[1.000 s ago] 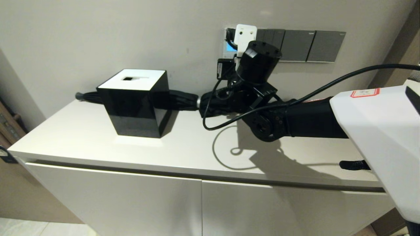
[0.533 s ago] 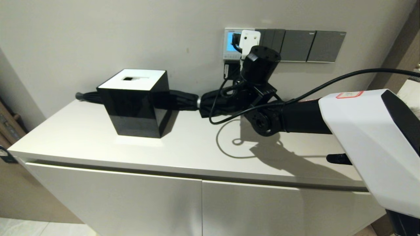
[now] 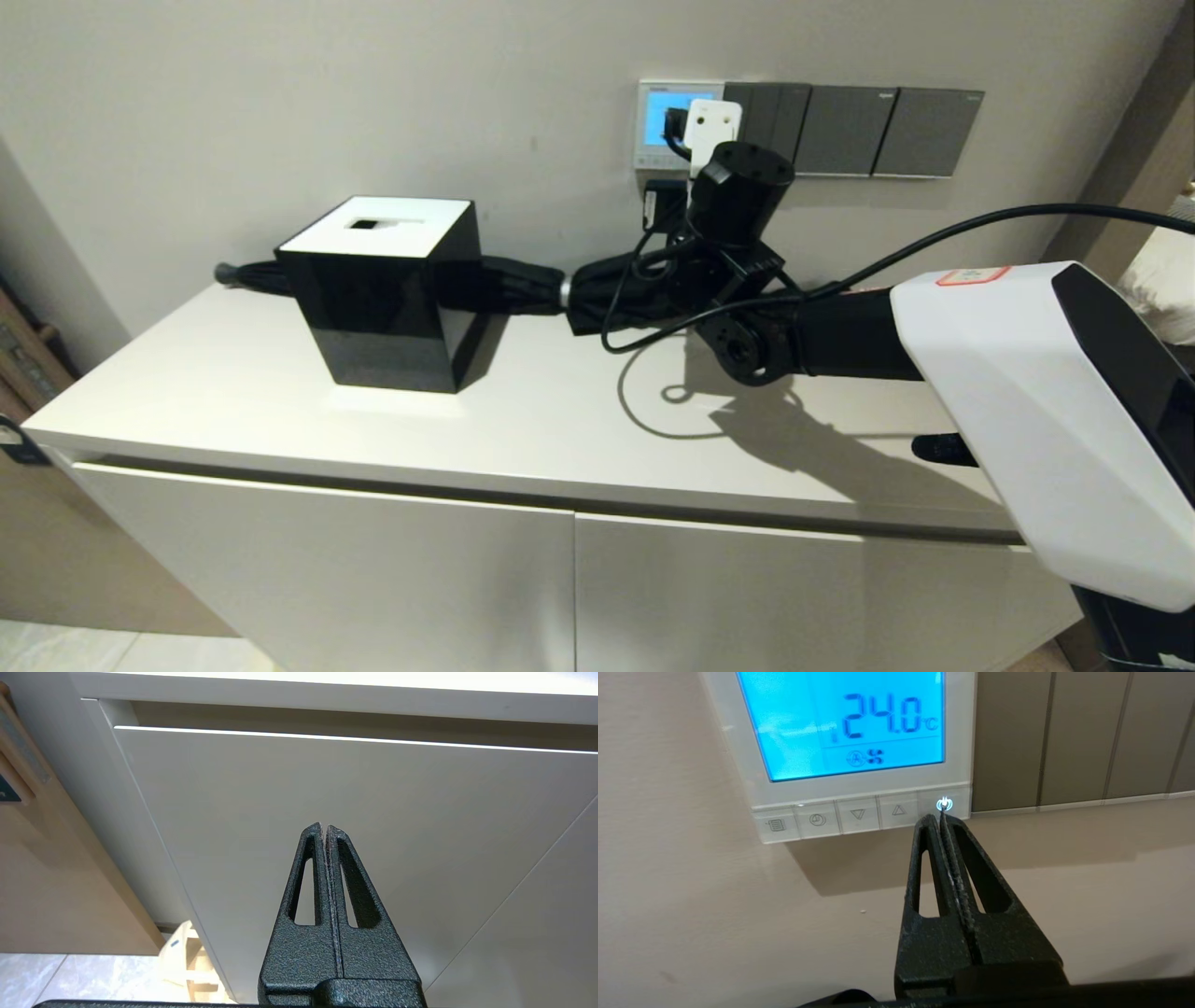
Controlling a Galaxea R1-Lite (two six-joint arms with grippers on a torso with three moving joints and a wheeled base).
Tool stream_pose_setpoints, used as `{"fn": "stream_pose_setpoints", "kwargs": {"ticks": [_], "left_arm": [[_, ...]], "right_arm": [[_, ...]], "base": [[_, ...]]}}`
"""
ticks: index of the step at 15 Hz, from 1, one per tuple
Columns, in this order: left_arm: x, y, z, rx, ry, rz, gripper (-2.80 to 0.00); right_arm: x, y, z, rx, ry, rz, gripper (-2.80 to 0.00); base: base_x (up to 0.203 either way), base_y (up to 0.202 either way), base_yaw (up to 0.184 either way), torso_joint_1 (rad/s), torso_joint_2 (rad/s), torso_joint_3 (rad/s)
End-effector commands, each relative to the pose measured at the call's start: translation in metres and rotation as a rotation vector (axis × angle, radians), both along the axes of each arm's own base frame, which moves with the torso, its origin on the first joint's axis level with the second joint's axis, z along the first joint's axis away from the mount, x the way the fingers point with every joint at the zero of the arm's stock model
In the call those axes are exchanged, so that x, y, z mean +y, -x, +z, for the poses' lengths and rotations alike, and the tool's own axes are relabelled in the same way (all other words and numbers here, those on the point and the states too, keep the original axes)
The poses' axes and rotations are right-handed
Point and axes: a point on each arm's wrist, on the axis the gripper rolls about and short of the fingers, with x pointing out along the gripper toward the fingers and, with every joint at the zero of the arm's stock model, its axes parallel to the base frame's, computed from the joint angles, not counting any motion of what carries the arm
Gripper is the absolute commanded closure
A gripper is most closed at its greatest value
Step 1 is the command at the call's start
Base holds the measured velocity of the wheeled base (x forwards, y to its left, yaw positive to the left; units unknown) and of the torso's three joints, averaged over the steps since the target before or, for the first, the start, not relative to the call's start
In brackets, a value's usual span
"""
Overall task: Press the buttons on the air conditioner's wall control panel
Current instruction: Press the temperature increase button
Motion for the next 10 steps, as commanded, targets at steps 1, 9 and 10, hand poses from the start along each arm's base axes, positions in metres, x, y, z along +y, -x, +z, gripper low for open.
{"fn": "stream_pose_setpoints", "kwargs": {"ticks": [1, 9, 10], "left_arm": [[0.000, 0.000, 0.000, 0.000, -0.001, 0.000, 0.00], [0.000, 0.000, 0.000, 0.002, -0.001, 0.000, 0.00], [0.000, 0.000, 0.000, 0.003, 0.000, 0.000, 0.00]], "right_arm": [[-0.001, -0.001, 0.003, -0.008, -0.005, -0.003, 0.00], [0.002, 0.009, 0.005, 0.000, 0.001, 0.014, 0.00], [0.003, 0.012, 0.007, -0.001, 0.000, 0.020, 0.00]], "base": [[0.000, 0.000, 0.000, 0.000, 0.00, 0.000], [0.000, 0.000, 0.000, 0.000, 0.00, 0.000], [0.000, 0.000, 0.000, 0.000, 0.00, 0.000]]}}
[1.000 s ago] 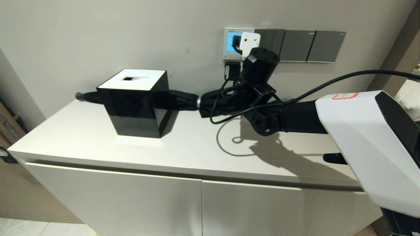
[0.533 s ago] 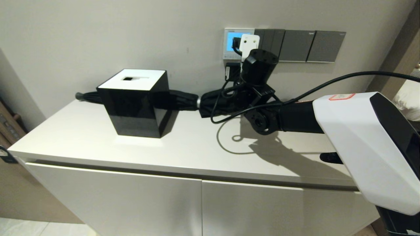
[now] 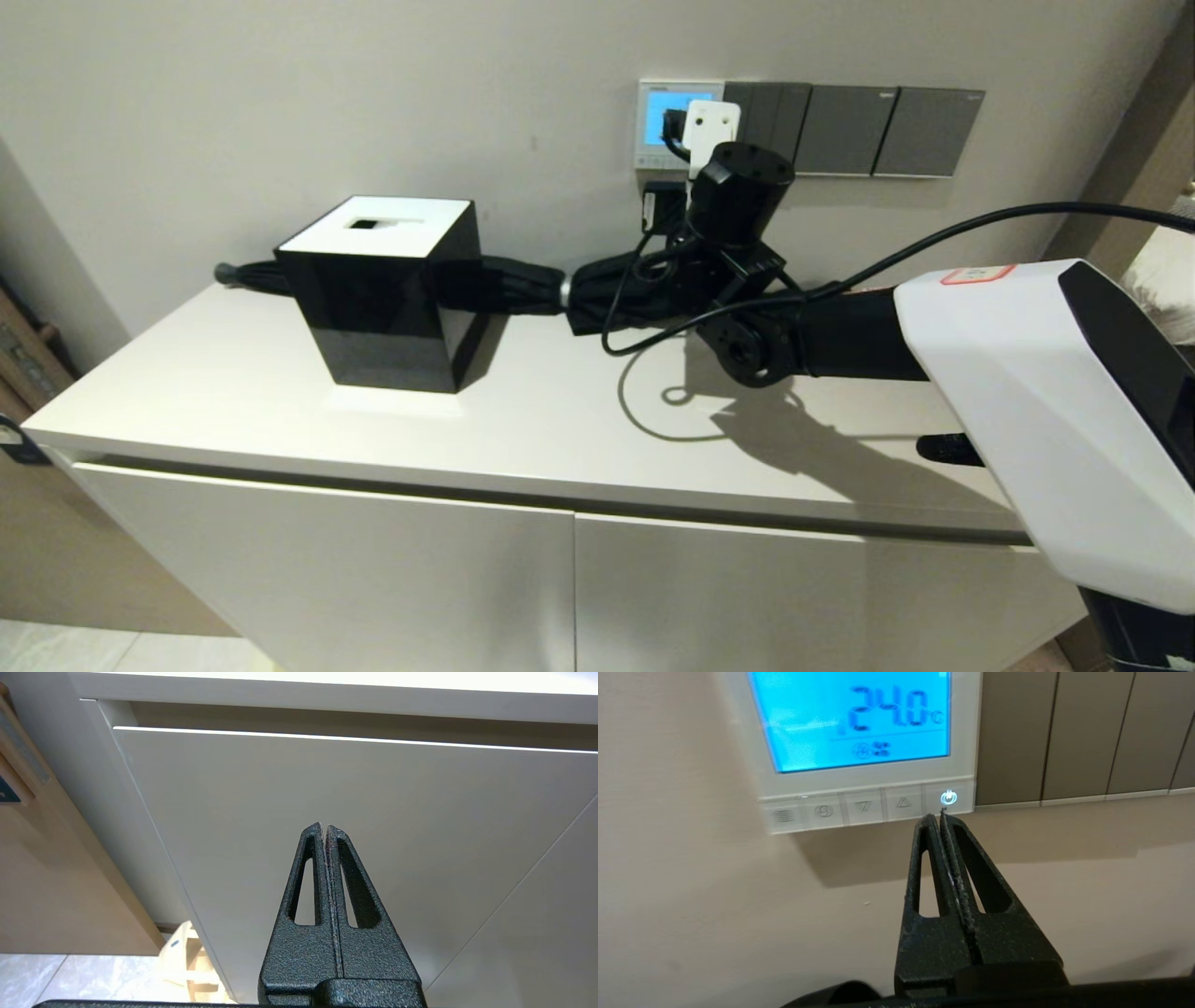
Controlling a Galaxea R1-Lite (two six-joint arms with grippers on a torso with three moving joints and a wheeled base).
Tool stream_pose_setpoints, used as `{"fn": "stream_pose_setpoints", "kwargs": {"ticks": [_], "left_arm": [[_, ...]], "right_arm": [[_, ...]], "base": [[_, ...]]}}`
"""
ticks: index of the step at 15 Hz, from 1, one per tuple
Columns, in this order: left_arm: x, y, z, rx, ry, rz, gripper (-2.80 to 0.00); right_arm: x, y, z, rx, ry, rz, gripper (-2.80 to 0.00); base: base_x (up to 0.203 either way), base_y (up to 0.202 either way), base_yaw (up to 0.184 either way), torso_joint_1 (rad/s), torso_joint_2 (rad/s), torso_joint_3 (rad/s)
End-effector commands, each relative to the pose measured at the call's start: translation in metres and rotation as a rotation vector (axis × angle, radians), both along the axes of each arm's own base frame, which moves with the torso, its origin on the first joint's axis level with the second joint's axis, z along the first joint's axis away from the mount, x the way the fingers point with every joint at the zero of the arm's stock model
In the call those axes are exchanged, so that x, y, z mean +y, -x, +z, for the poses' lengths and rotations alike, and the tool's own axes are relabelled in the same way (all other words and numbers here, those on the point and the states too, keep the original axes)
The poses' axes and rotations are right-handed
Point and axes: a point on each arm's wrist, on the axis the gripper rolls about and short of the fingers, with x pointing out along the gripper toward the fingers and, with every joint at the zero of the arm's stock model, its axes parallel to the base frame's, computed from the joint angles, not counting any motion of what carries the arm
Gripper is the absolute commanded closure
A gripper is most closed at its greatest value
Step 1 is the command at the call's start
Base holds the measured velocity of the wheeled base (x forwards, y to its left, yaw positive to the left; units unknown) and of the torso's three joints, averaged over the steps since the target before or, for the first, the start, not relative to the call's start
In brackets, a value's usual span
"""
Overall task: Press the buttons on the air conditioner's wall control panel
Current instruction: Press the temperature increase button
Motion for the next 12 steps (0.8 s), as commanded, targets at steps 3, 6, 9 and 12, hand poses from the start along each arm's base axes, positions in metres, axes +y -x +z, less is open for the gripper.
{"fn": "stream_pose_setpoints", "kwargs": {"ticks": [3, 6, 9, 12], "left_arm": [[0.000, 0.000, 0.000, 0.000, 0.000, 0.001, 0.00], [0.000, 0.000, 0.000, 0.002, 0.000, 0.001, 0.00], [0.000, 0.000, 0.000, 0.002, 0.001, 0.001, 0.00], [0.000, 0.000, 0.000, 0.000, 0.001, 0.001, 0.00]], "right_arm": [[0.013, 0.023, 0.011, -0.014, -0.011, 0.046, 0.00], [0.015, 0.022, 0.011, -0.011, -0.004, 0.050, 0.00], [0.018, 0.018, 0.012, -0.023, 0.018, 0.038, 0.00], [0.020, 0.014, 0.011, -0.027, 0.050, 0.041, 0.00]], "base": [[0.000, 0.000, 0.000, 0.000, 0.00, 0.000], [0.000, 0.000, 0.000, 0.000, 0.00, 0.000], [0.000, 0.000, 0.000, 0.000, 0.00, 0.000], [0.000, 0.000, 0.000, 0.000, 0.00, 0.000]]}}
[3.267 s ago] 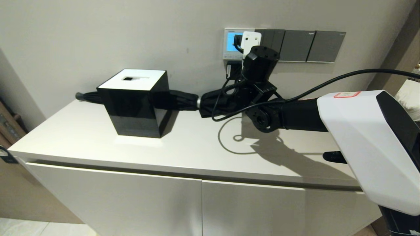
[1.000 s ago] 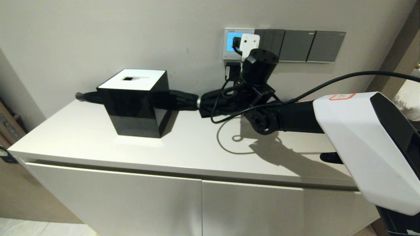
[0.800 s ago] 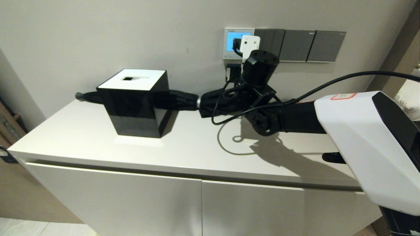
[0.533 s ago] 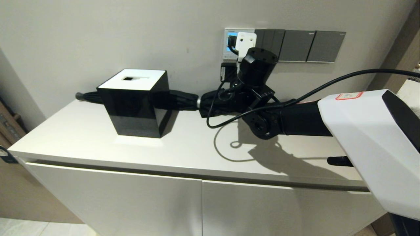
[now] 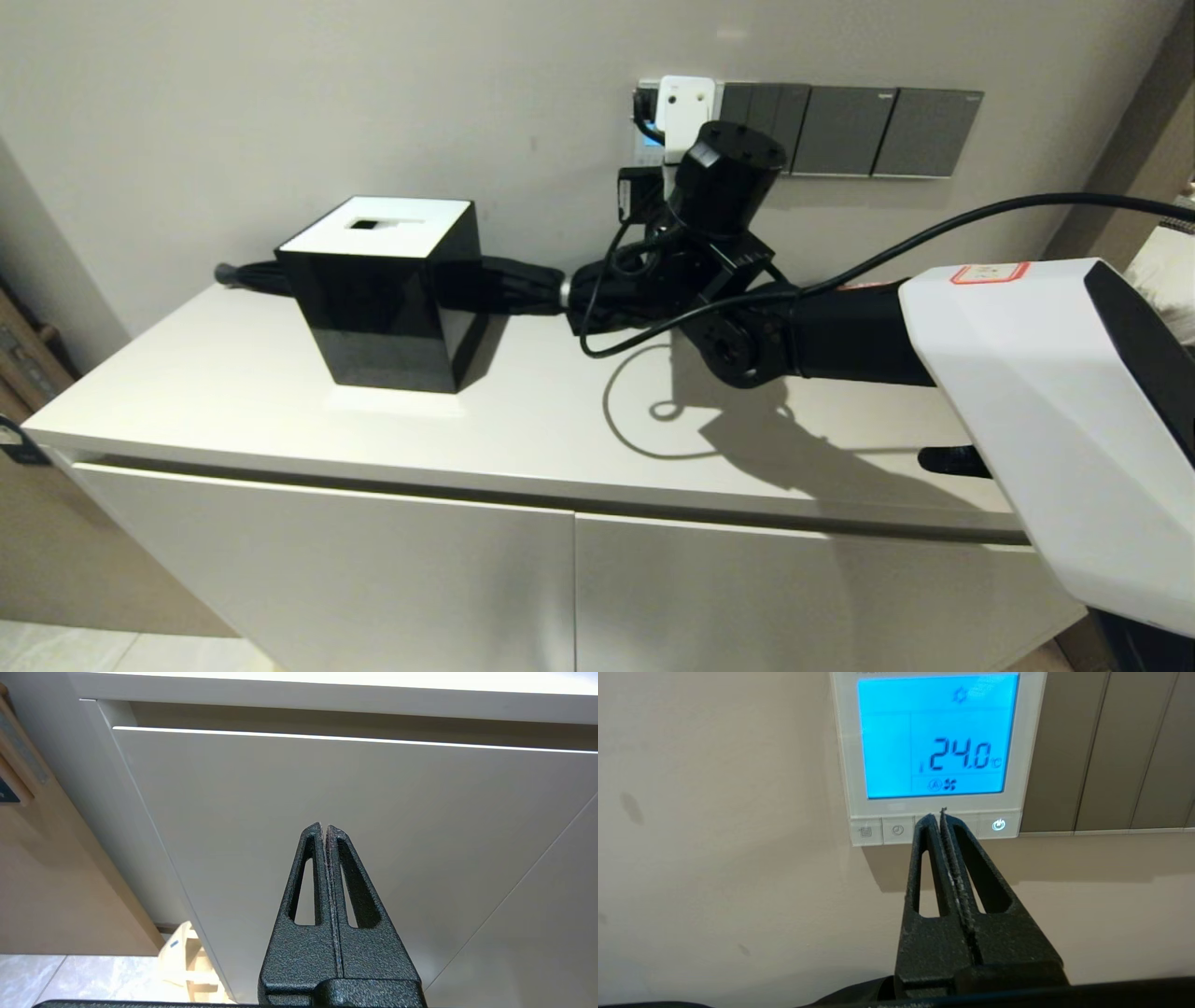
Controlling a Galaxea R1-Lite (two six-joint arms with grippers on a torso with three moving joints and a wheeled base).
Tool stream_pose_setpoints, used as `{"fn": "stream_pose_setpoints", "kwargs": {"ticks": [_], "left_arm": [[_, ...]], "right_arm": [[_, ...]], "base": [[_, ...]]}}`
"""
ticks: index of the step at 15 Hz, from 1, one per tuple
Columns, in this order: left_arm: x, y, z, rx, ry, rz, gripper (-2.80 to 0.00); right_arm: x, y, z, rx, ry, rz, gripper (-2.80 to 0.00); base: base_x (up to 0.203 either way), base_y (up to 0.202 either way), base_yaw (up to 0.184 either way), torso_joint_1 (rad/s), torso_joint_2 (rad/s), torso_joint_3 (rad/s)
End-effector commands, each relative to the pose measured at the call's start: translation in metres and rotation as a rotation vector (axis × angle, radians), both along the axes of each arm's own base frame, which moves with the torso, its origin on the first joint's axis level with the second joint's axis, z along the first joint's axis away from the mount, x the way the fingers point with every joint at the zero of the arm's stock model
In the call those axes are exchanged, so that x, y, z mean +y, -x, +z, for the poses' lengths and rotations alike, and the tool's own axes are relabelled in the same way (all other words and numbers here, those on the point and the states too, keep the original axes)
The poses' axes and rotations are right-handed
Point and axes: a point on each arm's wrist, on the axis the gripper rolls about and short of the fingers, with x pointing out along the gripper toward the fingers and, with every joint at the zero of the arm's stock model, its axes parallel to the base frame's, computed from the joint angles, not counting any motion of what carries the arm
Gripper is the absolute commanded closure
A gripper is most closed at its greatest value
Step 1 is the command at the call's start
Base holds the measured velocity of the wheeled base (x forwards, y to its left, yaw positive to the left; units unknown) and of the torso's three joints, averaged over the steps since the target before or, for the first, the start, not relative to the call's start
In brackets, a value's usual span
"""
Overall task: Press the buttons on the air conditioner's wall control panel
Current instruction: Press the temperature increase button
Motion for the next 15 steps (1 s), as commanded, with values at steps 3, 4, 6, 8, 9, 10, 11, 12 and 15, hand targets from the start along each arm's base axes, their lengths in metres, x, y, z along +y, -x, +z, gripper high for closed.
{"fn": "stream_pose_setpoints", "kwargs": {"ticks": [3, 4, 6, 8, 9, 10, 11, 12, 15], "left_arm": [[0.0000, 0.0000, 0.0001, 0.000, 0.000, 0.000, 0.00], [0.0000, 0.0000, 0.0000, 0.000, 0.000, 0.000, 0.00], [0.0000, 0.0000, 0.0000, 0.000, 0.001, 0.000, 0.00], [0.0000, 0.0000, 0.0001, 0.000, 0.001, 0.000, 0.00], [0.0000, -0.0001, 0.0000, 0.002, -0.001, 0.000, 0.00], [0.0000, 0.0000, 0.0000, 0.000, -0.001, 0.000, 0.00], [0.0000, 0.0000, 0.0000, 0.000, 0.001, 0.000, 0.00], [0.0000, -0.0001, 0.0000, 0.002, 0.001, 0.000, 0.00], [0.0000, -0.0001, 0.0001, 0.001, -0.001, 0.000, 0.00]], "right_arm": [[0.0021, -0.0025, -0.0037, 0.000, 0.007, 0.001, 0.00], [0.0026, -0.0032, -0.0051, 0.003, 0.009, 0.001, 0.00], [0.0020, -0.0036, -0.0052, 0.003, 0.009, 0.000, 0.00], [0.0017, -0.0038, -0.0052, 0.003, 0.009, -0.001, 0.00], [-0.0003, -0.0055, -0.0056, 0.001, 0.008, -0.007, 0.00], [-0.0017, -0.0064, -0.0054, -0.001, 0.006, -0.010, 0.00], [-0.0027, -0.0071, -0.0057, -0.001, 0.005, -0.012, 0.00], [-0.0036, -0.0071, -0.0049, -0.002, 0.004, -0.014, 0.00], [-0.0035, -0.0085, -0.0069, 0.000, 0.006, -0.015, 0.00]], "base": [[0.000, 0.000, 0.000, 0.000, 0.00, 0.000], [0.000, 0.000, 0.000, 0.000, 0.00, 0.000], [0.000, 0.000, 0.000, 0.000, 0.00, 0.000], [0.000, 0.000, 0.000, 0.000, 0.00, 0.000], [0.000, 0.000, 0.000, 0.000, 0.00, 0.000], [0.000, 0.000, 0.000, 0.000, 0.00, 0.000], [0.000, 0.000, 0.000, 0.000, 0.00, 0.000], [0.000, 0.000, 0.000, 0.000, 0.00, 0.000], [0.000, 0.000, 0.000, 0.000, 0.00, 0.000]]}}
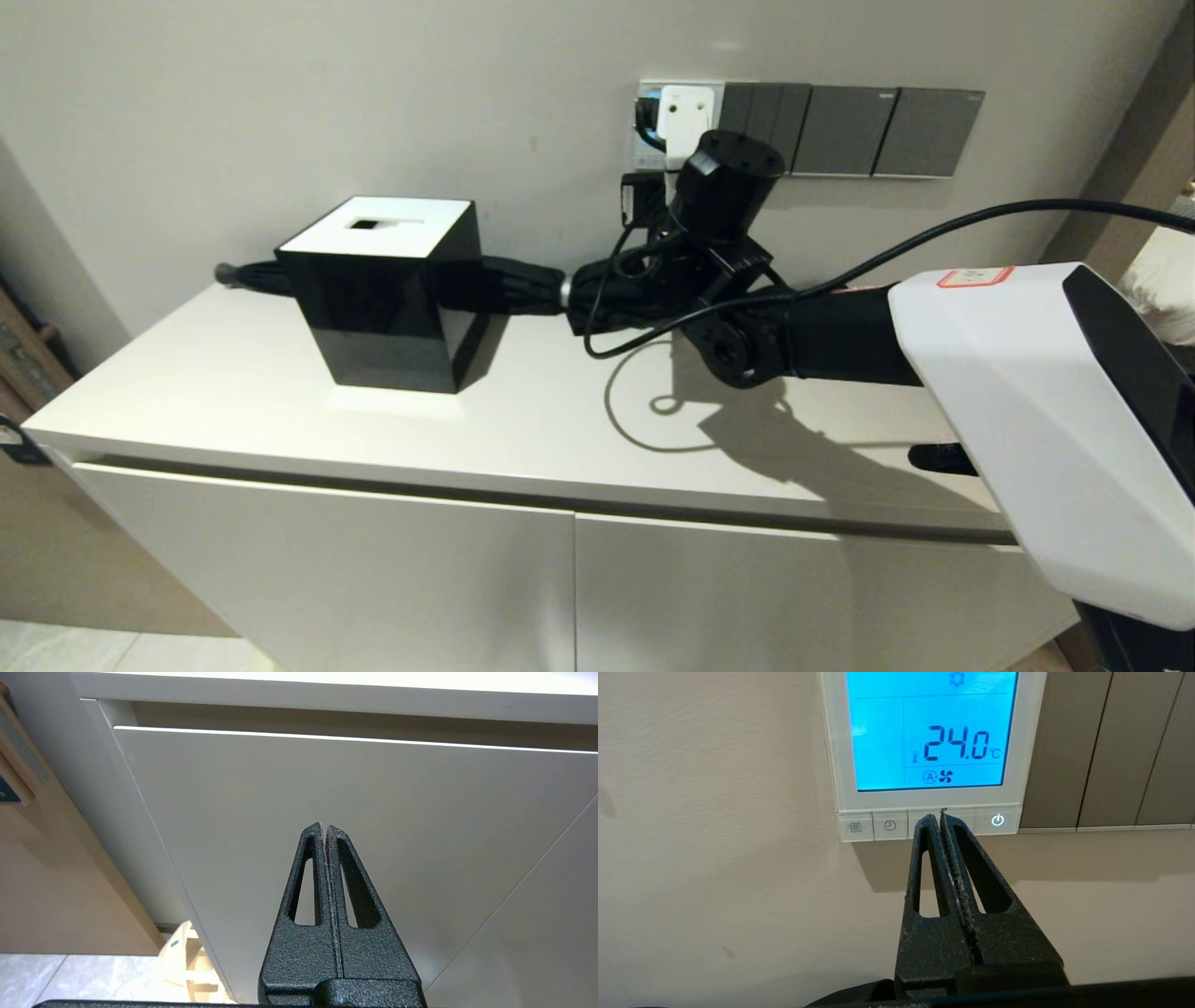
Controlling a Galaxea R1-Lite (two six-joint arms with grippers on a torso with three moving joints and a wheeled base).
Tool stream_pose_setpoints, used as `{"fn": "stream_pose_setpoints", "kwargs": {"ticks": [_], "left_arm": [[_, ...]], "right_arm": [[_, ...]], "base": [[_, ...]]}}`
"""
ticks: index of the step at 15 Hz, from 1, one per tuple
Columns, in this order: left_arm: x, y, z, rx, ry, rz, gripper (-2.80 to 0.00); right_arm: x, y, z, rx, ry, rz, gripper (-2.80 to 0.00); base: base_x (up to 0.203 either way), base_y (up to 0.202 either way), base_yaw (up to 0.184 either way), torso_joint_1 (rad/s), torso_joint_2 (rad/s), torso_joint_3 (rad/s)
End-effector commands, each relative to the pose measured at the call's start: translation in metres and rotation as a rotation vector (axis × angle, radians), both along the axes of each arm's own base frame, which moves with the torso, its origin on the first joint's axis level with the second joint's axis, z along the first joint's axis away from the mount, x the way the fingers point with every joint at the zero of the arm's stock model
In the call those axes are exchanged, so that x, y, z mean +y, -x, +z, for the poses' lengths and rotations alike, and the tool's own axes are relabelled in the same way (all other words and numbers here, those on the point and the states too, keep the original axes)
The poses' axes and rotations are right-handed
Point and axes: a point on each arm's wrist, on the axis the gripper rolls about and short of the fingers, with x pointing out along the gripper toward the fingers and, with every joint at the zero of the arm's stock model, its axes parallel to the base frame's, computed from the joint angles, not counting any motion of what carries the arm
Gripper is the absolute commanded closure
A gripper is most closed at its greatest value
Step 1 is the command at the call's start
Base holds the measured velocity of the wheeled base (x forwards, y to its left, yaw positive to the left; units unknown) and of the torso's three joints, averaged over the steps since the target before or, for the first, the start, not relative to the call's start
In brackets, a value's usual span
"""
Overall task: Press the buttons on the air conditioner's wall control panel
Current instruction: Press the temperature increase button
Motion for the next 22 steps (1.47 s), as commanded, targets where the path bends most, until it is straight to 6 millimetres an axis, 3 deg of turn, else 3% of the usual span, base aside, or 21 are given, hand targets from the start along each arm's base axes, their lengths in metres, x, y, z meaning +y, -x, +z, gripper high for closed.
{"fn": "stream_pose_setpoints", "kwargs": {"ticks": [1, 12, 22], "left_arm": [[0.000, 0.000, 0.000, 0.001, 0.001, 0.000, 0.00], [0.000, 0.000, 0.000, 0.001, 0.001, 0.000, 0.00], [0.000, 0.000, 0.000, 0.001, 0.001, 0.000, 0.00]], "right_arm": [[-0.001, -0.002, -0.002, 0.001, -0.001, -0.009, 0.00], [-0.012, -0.018, -0.015, 0.022, 0.014, -0.039, 0.00], [-0.010, -0.013, -0.010, 0.010, 0.006, -0.029, 0.00]], "base": [[0.000, 0.000, 0.000, 0.000, 0.00, 0.000], [0.000, 0.000, 0.000, 0.000, 0.00, 0.000], [0.000, 0.000, 0.000, 0.000, 0.00, 0.000]]}}
